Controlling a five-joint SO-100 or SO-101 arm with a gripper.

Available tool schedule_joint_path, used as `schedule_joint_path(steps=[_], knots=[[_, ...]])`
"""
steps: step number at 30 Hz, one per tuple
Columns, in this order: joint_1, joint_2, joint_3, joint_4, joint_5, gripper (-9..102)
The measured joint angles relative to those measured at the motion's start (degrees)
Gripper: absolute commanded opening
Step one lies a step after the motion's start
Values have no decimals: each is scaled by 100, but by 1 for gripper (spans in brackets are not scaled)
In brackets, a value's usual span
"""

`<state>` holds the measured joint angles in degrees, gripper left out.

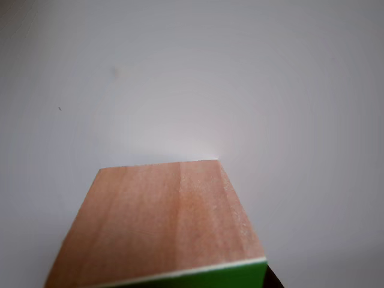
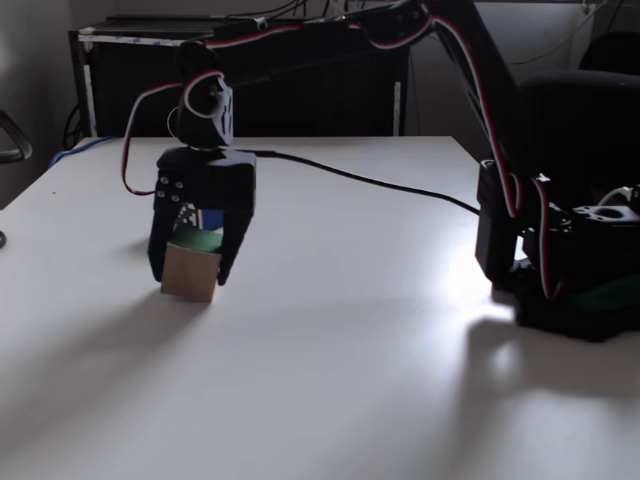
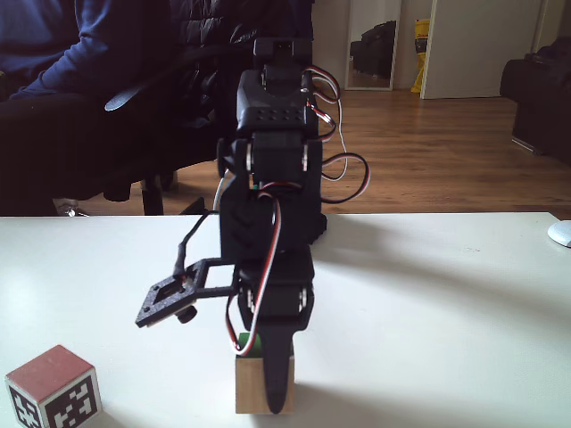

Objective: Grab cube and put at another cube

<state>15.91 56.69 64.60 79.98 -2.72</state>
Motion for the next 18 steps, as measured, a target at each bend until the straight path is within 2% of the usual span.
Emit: schedule_joint_path(steps=[7,18], knots=[[246,-9,-712,633,97,11],[800,-220,-2681,1828,105,12]])
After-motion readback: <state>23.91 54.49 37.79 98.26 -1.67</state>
